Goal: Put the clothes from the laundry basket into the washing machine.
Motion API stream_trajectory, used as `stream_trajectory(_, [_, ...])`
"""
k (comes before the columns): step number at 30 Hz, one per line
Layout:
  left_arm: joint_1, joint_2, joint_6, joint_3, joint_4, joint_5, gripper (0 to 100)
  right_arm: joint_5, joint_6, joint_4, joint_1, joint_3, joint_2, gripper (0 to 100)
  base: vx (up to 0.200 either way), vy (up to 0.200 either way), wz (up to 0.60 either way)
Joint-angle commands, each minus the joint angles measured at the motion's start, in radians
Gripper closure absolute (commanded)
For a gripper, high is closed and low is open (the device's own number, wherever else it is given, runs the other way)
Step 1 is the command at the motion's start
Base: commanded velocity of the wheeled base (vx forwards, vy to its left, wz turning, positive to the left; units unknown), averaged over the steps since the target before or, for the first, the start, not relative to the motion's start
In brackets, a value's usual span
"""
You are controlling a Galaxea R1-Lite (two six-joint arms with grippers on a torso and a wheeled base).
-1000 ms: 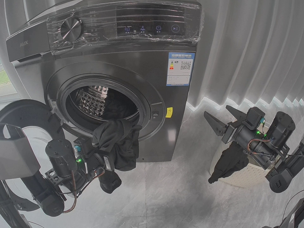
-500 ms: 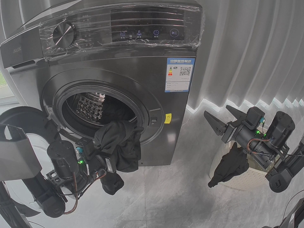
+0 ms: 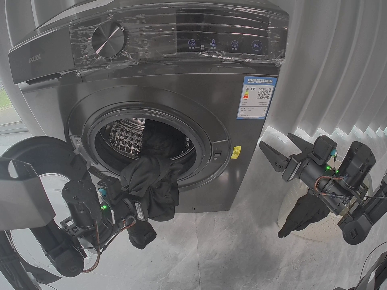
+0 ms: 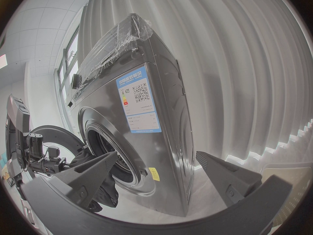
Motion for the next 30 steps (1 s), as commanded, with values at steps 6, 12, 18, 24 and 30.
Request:
stream_trajectory(6, [-0.001, 0.01, 0.0, -0.001, -0.001, 0.0, 100, 0.0, 0.0, -0.001, -0.003, -0.001, 0.008, 0, 0.0, 0.167, 0.0])
stream_trajectory(12, [-0.001, 0.012, -0.002, 0.001, -0.001, 0.0, 100, 0.0, 0.0, -0.001, -0.003, 0.001, 0.008, 0, 0.0, 0.2, 0.0])
stream_trajectory(18, [-0.01, 0.021, -0.002, 0.003, -0.002, 0.001, 100, 0.0, 0.001, -0.001, -0.002, 0.016, 0.01, 0, 0.0, 0.033, 0.0])
stream_trajectory(24, [-0.022, 0.019, -0.002, 0.003, -0.002, 0.001, 100, 0.009, -0.002, -0.001, 0.009, 0.122, 0.027, 0, 0.0, 0.0, 0.0])
stream_trajectory(30, [-0.024, 0.018, 0.0, -0.004, -0.002, 0.003, 100, 0.019, 0.0, -0.001, 0.053, 0.237, 0.037, 0, 0.0, 0.0, 0.0])
